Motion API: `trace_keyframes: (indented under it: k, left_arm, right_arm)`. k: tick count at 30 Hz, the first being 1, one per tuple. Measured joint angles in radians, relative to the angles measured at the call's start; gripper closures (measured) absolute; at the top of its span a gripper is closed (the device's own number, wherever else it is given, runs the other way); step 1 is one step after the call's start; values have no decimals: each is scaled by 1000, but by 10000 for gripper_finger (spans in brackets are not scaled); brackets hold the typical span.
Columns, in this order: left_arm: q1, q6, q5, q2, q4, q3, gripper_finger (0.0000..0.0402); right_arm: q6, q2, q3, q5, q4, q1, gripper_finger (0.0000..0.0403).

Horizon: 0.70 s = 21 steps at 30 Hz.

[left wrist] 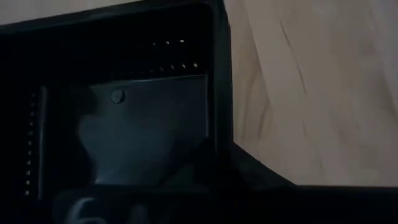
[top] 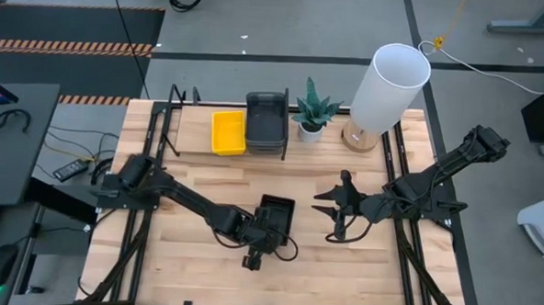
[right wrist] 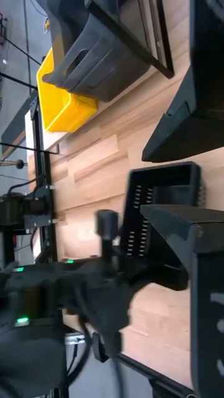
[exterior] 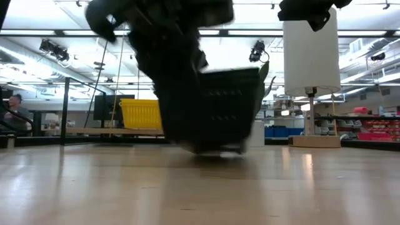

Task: Stack baskets on shelf by color
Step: Put the stacked black bins on the shelf

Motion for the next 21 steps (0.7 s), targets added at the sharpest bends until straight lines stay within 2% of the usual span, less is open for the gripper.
trace_keyframes:
  k: [4, 6, 16, 21]
  left_arm:
    - [-2, -7, -31, -74, -95, -1, 389]
    - [-8, -32, -44, -117, -127, -40, 389]
    - [-35, -253, -113, -448, -120, -392, 389]
    - [-47, -363, -140, -597, -233, -518, 389]
  right_arm:
    - [1, 0, 0, 2, -1, 0, 276]
    - [3, 0, 0, 3, -3, 0, 276]
    - [3, 0, 0, 3, -4, 1, 276]
    - [3, 0, 0, 3, -2, 1, 276]
